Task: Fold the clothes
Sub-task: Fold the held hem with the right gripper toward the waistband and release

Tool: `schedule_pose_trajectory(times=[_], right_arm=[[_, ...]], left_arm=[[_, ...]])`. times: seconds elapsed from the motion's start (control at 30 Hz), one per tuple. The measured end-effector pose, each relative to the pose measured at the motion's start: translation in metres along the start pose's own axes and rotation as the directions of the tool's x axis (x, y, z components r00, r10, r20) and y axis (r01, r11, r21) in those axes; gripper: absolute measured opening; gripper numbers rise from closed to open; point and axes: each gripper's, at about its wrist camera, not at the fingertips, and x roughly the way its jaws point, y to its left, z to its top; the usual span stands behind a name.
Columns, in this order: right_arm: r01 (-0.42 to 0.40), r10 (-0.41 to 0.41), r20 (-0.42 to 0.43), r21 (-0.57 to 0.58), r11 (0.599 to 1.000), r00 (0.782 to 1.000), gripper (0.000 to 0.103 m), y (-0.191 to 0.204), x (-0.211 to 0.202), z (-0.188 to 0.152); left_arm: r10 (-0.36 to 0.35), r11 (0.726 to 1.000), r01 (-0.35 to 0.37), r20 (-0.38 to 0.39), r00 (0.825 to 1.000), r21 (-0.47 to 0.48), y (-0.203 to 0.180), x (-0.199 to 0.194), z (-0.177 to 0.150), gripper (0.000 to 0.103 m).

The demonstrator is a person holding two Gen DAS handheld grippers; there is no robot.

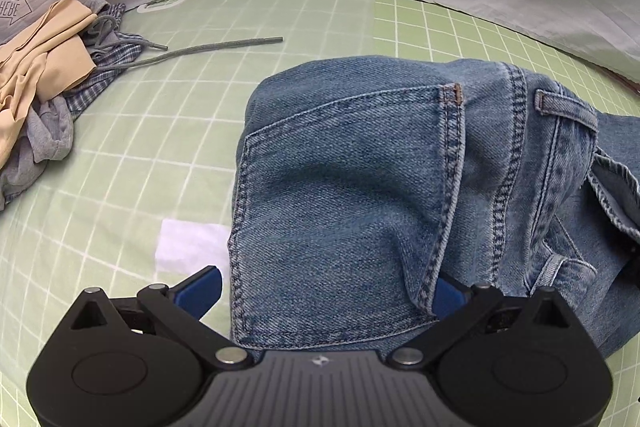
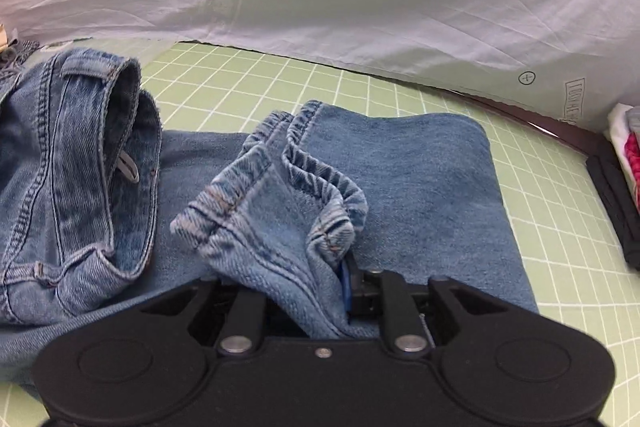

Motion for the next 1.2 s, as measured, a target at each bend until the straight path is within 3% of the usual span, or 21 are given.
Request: schedule_pose_trajectory(times=[0.3,0.53,0.7,0.77,0.93,0.97,1.07,1.2], right_arm=[[0.008,-0.008,-0.019,0.007,1.000,1.000,0.018,0.001,-0.009,-0.014],[-0.029,0.031,-0.034,0.050,0.998,0.999,0.020,-0.005,-0.014,-0.015],[-0.082,0.086,-0.051,0.082,0.993,0.995,0.034,-0.011,-0.026,-0.023],[-0.125,0.132,-0.050,0.125,0.984,0.990,0.045,-0.017,-0.034,-0.024],[-0.238,0.241,0.031,0.317,0.918,0.970,0.070,-0.041,-0.062,-0.025],[-0.246,0.241,0.057,0.339,0.908,0.969,0.078,-0.044,-0.067,-0.023],[-0.262,0.234,0.118,0.385,0.885,0.965,0.092,-0.050,-0.067,-0.011],[-0.219,0.207,0.070,0.349,0.911,0.976,0.095,-0.034,-0.030,0.014]], left_arm=[[0.003,1.000,-0.003,-0.001,1.000,0.014,-0.005,0.005,-0.005,0.103],[0.013,1.000,-0.013,-0.006,1.000,0.005,-0.006,0.008,-0.007,0.103],[0.017,1.000,-0.017,-0.014,1.000,-0.007,-0.006,0.011,-0.007,0.103],[0.019,1.000,-0.019,-0.017,1.000,-0.007,-0.006,0.012,-0.007,0.103],[0.018,1.000,-0.018,-0.020,1.000,-0.007,-0.006,0.016,-0.007,0.103],[0.017,1.000,-0.017,-0.021,1.000,-0.008,-0.006,0.016,-0.007,0.103],[0.014,1.000,-0.014,-0.025,1.000,-0.012,-0.006,0.018,-0.007,0.103],[0.014,1.000,-0.014,-0.023,1.000,-0.014,-0.005,0.018,-0.007,0.103]])
